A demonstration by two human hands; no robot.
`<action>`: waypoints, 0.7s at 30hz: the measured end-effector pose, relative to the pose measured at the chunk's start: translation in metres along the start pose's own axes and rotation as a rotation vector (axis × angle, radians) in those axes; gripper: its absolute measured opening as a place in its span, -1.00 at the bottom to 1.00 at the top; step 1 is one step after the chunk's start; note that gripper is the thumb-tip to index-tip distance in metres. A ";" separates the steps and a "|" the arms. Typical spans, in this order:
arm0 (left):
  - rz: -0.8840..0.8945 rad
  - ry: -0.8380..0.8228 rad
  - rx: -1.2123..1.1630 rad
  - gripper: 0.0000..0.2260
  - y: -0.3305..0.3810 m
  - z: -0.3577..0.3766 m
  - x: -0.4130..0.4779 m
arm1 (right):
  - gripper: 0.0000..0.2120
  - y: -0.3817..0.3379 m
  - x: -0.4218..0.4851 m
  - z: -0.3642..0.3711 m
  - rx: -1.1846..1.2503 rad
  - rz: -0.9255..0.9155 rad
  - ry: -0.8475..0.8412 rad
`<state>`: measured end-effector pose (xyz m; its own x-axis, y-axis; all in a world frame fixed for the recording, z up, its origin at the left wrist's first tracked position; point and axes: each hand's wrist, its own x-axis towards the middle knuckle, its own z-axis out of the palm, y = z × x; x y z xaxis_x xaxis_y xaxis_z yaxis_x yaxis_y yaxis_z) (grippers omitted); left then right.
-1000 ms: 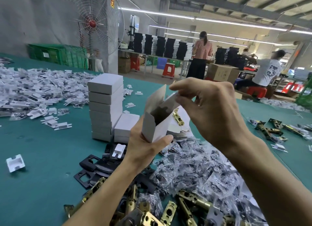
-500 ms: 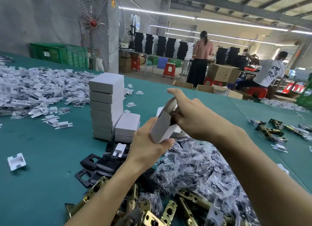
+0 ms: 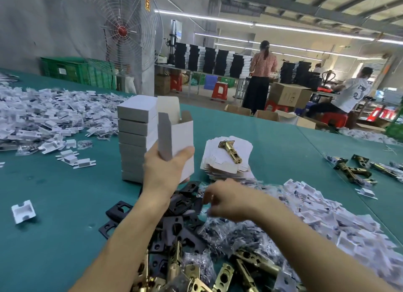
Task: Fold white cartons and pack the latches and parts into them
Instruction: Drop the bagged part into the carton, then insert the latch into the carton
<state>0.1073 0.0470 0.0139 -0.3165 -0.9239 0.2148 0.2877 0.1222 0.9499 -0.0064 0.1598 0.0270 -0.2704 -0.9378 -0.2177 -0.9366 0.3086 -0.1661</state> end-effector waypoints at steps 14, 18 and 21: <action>-0.007 -0.024 -0.026 -0.84 0.005 -0.003 0.003 | -0.64 -0.042 0.028 0.041 0.111 -0.148 0.031; 0.002 -0.038 -0.031 -0.84 0.003 -0.001 0.002 | -0.52 -0.033 0.028 0.042 0.166 -0.095 0.037; -0.004 -0.051 -0.041 -0.86 0.000 0.000 0.001 | -0.51 -0.024 0.025 0.037 0.224 -0.067 0.117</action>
<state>0.1067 0.0463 0.0138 -0.3633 -0.9046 0.2229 0.3231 0.1021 0.9408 0.0176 0.1348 -0.0099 -0.2451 -0.9654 -0.0887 -0.8842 0.2602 -0.3879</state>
